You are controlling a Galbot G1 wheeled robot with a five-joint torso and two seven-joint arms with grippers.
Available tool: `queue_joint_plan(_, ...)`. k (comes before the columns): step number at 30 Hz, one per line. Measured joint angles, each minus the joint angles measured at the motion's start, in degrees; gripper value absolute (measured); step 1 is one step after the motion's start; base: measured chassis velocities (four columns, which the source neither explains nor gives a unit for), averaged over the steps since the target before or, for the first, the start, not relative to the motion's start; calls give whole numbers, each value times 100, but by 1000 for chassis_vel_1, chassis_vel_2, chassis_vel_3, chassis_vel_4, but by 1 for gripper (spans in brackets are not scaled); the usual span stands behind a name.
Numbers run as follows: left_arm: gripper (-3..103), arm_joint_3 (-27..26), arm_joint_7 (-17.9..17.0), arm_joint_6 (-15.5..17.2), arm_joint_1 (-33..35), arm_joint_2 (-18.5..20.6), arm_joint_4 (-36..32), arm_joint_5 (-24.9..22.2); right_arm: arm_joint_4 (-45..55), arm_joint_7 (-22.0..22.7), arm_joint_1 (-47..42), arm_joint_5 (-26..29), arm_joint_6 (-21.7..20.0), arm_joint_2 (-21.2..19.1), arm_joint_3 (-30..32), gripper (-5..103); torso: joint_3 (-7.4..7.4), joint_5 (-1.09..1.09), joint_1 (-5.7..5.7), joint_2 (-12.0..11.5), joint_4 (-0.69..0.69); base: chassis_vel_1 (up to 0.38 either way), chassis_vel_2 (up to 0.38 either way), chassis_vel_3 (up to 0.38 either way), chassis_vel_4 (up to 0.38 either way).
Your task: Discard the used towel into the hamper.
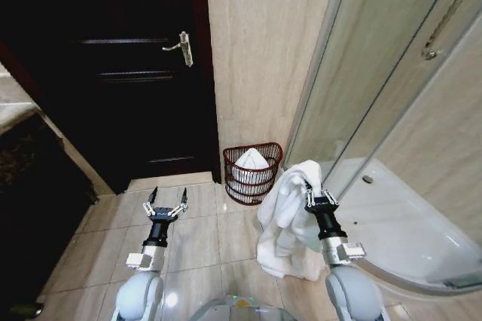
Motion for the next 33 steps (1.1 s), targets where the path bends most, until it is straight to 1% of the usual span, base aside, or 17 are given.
queue_joint_plan(5, 100, 7, 0, 22, 12, -12, -4, 1, -4, 0, 2, -7, -2, 0, 1, 16, 97, 1, 53, 150, -1, -82, 53, 74, -61)
queue_joint_plan(9, 100, 26, 2, 57, 47, -23, -19, 5, -17, 0, -5, -7, -2, 0, 1, 16, 147, 1, 80, 227, -1, -69, 62, 89, -50)
queue_joint_plan(18, 100, 18, 0, 47, 61, -26, -29, 18, -21, 1, -21, -4, -2, -1, 2, 16, 213, 0, 121, 334, 0, -30, 117, 107, -31)
queue_joint_plan(22, 100, 5, -39, -40, 52, -19, -21, 69, -8, 1, -27, -4, -2, -2, -2, 16, 260, 1, 163, 422, 2, -33, 126, 132, -9)
queue_joint_plan(28, 100, 1, -69, -67, 73, -26, -29, 180, 13, 17, -19, 3, -5, -24, 1, 16, 333, 1, 217, 551, 0, -81, 64, 67, -82)
queue_joint_plan(33, 100, 33, -119, -99, 74, -40, -51, 161, 13, 24, -43, 17, -5, -24, 11, 16, 352, 1, 228, 579, -1, -101, 46, 46, -102)
